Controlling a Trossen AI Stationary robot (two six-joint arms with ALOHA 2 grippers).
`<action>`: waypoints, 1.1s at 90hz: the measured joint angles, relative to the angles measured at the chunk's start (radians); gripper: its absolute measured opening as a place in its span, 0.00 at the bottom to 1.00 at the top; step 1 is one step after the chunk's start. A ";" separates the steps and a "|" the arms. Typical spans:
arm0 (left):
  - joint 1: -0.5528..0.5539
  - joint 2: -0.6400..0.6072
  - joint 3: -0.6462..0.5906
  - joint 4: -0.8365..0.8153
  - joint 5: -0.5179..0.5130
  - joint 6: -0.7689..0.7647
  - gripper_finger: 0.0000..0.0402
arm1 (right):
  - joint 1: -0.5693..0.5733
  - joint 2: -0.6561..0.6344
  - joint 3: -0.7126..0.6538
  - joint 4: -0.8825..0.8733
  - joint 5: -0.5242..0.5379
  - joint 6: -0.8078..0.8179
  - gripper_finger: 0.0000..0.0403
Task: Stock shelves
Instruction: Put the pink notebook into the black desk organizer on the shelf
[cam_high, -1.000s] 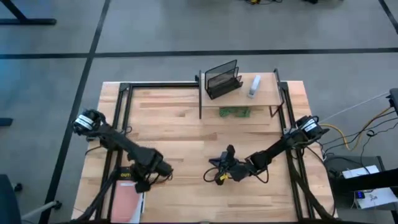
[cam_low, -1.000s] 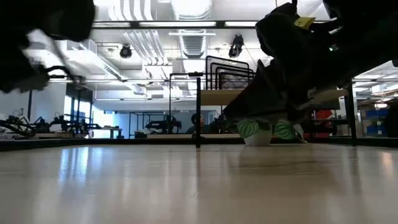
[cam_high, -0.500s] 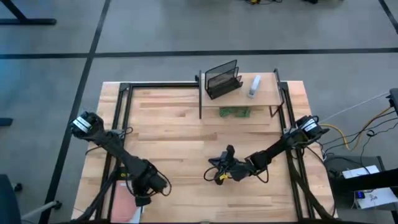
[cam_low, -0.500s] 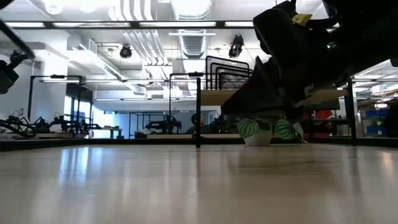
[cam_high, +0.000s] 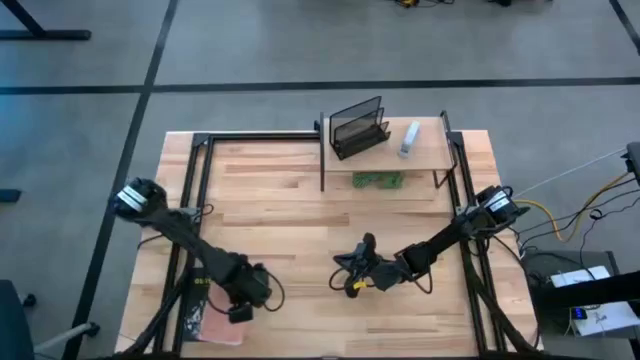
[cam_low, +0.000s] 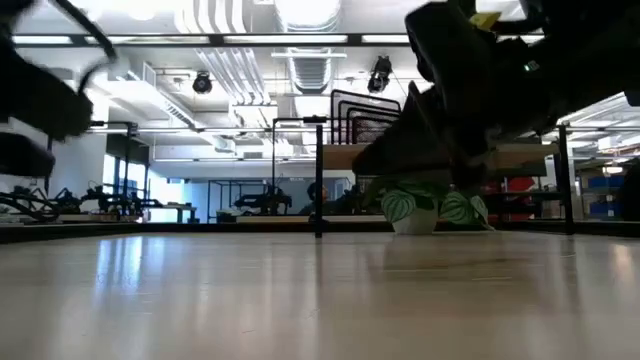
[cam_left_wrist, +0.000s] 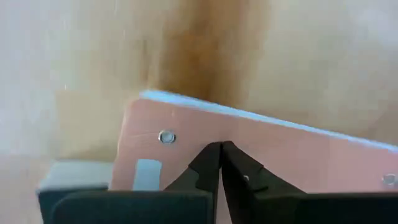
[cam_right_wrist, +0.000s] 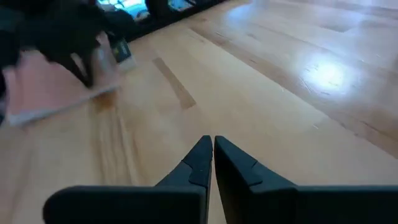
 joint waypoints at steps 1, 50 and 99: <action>0.000 -0.001 0.000 -0.001 -0.008 0.000 0.00 | 0.000 0.000 0.000 0.006 -0.002 -0.007 0.01; -0.009 -0.233 -0.008 -0.162 -0.048 -0.132 0.00 | -0.018 0.000 0.283 -0.215 -0.148 -0.395 0.01; -0.151 -0.356 -0.173 -0.118 0.009 -0.462 0.00 | -0.085 0.000 0.422 -0.465 -0.159 -0.395 0.01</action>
